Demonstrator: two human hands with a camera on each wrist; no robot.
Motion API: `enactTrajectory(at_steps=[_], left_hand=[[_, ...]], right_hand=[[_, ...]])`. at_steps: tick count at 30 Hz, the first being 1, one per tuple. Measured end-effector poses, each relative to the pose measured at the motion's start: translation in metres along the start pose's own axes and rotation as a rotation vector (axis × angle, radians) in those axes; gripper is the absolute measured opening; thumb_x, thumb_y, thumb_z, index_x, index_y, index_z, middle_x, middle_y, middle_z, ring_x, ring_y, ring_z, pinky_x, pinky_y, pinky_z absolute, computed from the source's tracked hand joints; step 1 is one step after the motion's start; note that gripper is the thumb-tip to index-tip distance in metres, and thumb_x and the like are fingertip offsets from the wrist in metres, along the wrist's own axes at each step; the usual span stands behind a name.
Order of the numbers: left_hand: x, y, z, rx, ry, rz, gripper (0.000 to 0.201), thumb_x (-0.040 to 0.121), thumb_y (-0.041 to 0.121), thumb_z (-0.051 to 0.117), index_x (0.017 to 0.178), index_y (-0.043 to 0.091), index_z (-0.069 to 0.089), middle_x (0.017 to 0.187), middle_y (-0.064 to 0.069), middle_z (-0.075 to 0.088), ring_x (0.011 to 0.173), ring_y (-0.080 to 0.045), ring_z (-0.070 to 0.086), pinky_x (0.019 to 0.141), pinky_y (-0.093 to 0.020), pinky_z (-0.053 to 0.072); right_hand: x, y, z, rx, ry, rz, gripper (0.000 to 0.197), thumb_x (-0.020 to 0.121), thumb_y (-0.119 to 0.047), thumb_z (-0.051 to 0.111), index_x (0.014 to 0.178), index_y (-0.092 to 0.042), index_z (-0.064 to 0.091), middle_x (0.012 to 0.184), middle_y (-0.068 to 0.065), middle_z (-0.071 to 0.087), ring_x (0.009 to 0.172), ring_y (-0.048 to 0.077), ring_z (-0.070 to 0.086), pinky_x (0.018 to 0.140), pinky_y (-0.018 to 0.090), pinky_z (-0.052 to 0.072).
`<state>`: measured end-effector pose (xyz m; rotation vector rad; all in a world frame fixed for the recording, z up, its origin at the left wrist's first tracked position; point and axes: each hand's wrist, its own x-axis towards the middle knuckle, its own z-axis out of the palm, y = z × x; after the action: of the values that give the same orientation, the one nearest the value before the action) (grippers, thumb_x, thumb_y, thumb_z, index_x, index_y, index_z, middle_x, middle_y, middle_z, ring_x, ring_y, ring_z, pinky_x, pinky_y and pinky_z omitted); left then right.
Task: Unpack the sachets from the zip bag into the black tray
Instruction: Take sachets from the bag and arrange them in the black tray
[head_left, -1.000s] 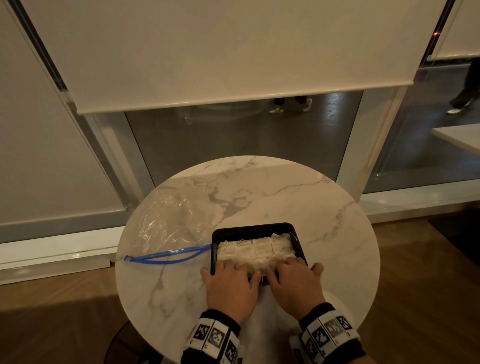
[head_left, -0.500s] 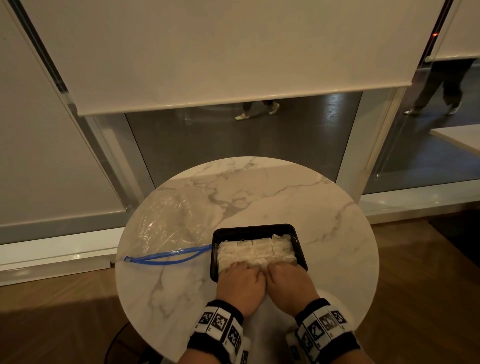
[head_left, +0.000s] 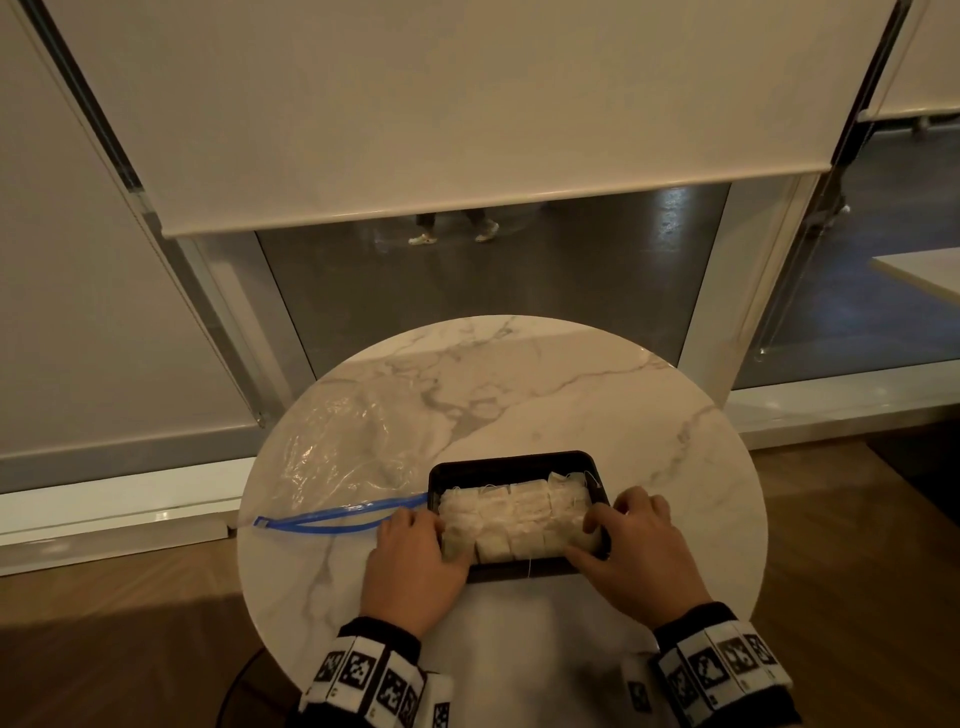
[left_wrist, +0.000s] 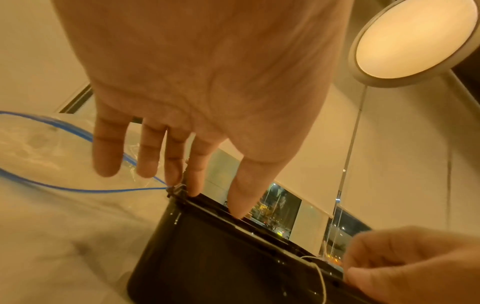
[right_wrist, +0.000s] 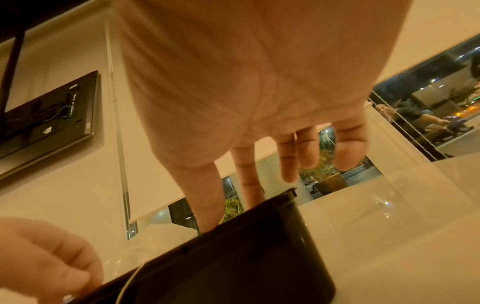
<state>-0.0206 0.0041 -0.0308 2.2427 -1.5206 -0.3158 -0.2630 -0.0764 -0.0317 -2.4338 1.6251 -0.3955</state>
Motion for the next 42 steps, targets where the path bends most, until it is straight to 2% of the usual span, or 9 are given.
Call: enactTrajectory(at_steps=[2,6,14,19,29,34,36,39,42], left_hand=[[0.0,-0.003,0.001,0.003,-0.043,-0.022,0.039,0.089,0.061,0.054,0.109,0.028,0.056,0.112,0.008,0.046,0.109,-0.012,0.048,0.091,-0.034,0.051],[-0.001,-0.002,0.002,0.019,-0.048,-0.002,0.047,0.084,0.064,0.06,0.115,0.028,0.057,0.116,0.01,0.047,0.11,-0.011,0.051,0.093,-0.033,0.052],[0.015,0.025,0.014,0.032,-0.06,0.039,0.045,0.087,0.059,0.06,0.114,0.024,0.061,0.119,0.009,0.049,0.107,-0.012,0.056,0.091,-0.039,0.053],[0.029,0.039,0.026,0.052,-0.076,0.038,0.05,0.089,0.058,0.057,0.122,0.02,0.058,0.125,0.007,0.047,0.108,-0.015,0.057,0.09,-0.042,0.054],[0.036,0.046,0.035,0.058,-0.076,0.031,0.049,0.089,0.057,0.056,0.12,0.019,0.059,0.124,0.004,0.046,0.106,-0.017,0.058,0.088,-0.043,0.054],[0.035,0.046,0.035,0.024,-0.087,0.045,0.051,0.09,0.058,0.055,0.127,0.023,0.053,0.127,0.005,0.047,0.111,-0.017,0.056,0.091,-0.044,0.054],[0.032,0.044,0.031,-0.039,-0.06,0.069,0.049,0.09,0.058,0.054,0.13,0.03,0.049,0.126,0.006,0.051,0.113,-0.016,0.055,0.092,-0.043,0.053],[0.03,0.04,0.013,-0.079,0.097,0.082,0.043,0.09,0.055,0.056,0.128,0.036,0.049,0.126,0.008,0.054,0.117,-0.016,0.051,0.096,-0.042,0.05],[0.042,0.025,-0.009,0.125,0.186,-0.034,0.051,0.086,0.056,0.06,0.133,0.044,0.045,0.144,-0.001,0.041,0.135,-0.027,0.034,0.106,-0.052,0.038]], right_hand=[[-0.002,0.003,0.001,0.006,-0.075,0.081,0.046,0.081,-0.072,0.053,0.107,-0.034,0.059,0.108,-0.005,0.042,0.104,0.014,0.037,0.084,0.027,0.05],[0.002,0.011,0.002,0.061,-0.171,0.173,0.055,0.082,-0.075,0.05,0.113,-0.031,0.059,0.111,-0.006,0.052,0.108,0.015,0.044,0.087,0.032,0.05],[0.017,0.04,-0.002,0.151,-0.148,0.289,0.053,0.08,-0.068,0.062,0.113,-0.027,0.063,0.105,-0.007,0.059,0.099,0.015,0.056,0.086,0.039,0.054],[0.024,0.048,-0.007,0.201,-0.117,0.339,0.049,0.083,-0.059,0.065,0.117,-0.025,0.062,0.109,-0.006,0.06,0.101,0.015,0.058,0.087,0.039,0.054],[0.027,0.048,-0.005,0.245,-0.101,0.391,0.047,0.087,-0.055,0.062,0.122,-0.024,0.058,0.115,-0.003,0.056,0.105,0.018,0.057,0.089,0.042,0.054],[0.021,0.045,-0.005,0.196,-0.112,0.417,0.05,0.092,-0.057,0.053,0.128,-0.023,0.052,0.119,0.004,0.055,0.114,0.025,0.049,0.092,0.042,0.05],[0.015,0.043,-0.005,0.146,-0.071,0.42,0.05,0.092,-0.059,0.049,0.13,-0.026,0.048,0.126,0.006,0.052,0.119,0.027,0.045,0.093,0.043,0.048],[0.009,0.037,-0.01,0.131,0.047,0.4,0.045,0.092,-0.057,0.05,0.128,-0.031,0.047,0.129,0.005,0.05,0.12,0.026,0.043,0.096,0.047,0.047],[0.008,0.027,-0.02,0.174,0.177,0.347,0.038,0.093,-0.047,0.054,0.127,-0.03,0.051,0.127,0.004,0.052,0.118,0.025,0.042,0.094,0.046,0.047]])
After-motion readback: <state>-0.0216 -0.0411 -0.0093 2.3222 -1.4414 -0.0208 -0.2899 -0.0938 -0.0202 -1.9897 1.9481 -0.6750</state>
